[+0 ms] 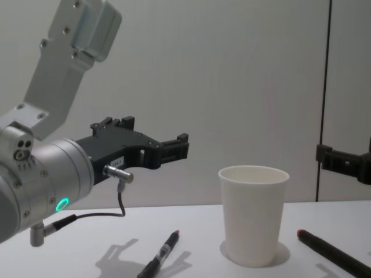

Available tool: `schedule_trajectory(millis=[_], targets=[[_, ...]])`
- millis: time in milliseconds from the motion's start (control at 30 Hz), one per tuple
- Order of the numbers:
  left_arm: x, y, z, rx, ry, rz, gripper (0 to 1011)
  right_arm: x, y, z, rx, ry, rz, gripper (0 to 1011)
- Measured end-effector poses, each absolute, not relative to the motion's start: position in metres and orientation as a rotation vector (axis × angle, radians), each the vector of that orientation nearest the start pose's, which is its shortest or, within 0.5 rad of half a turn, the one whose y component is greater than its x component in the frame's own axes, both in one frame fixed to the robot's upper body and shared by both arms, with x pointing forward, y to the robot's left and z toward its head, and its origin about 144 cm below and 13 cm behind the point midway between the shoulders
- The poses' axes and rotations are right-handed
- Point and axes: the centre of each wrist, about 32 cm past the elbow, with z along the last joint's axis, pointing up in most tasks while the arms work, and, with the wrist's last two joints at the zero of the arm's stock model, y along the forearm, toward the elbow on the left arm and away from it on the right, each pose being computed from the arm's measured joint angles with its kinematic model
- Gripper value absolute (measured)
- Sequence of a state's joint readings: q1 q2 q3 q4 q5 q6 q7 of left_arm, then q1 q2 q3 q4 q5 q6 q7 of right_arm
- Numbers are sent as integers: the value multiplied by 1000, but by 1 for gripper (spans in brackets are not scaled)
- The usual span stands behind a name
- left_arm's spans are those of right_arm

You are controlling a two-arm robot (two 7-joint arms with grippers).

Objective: Place the pen into the pen holder.

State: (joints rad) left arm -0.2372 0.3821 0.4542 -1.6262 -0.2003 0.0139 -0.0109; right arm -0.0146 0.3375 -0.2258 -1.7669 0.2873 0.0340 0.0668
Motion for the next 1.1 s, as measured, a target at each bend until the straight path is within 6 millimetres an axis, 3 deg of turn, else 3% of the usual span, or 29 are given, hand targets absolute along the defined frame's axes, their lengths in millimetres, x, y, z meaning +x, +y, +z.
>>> schedule_trajectory(millis=[733,1100], targets=[[492,198,1204,61,-268,1124,1001,445,-237,1190,26,-76,-1226,1001],[492,198,1204,61,-268,1124,1001,473,-244,1204,-9,-78,-1143,1002]])
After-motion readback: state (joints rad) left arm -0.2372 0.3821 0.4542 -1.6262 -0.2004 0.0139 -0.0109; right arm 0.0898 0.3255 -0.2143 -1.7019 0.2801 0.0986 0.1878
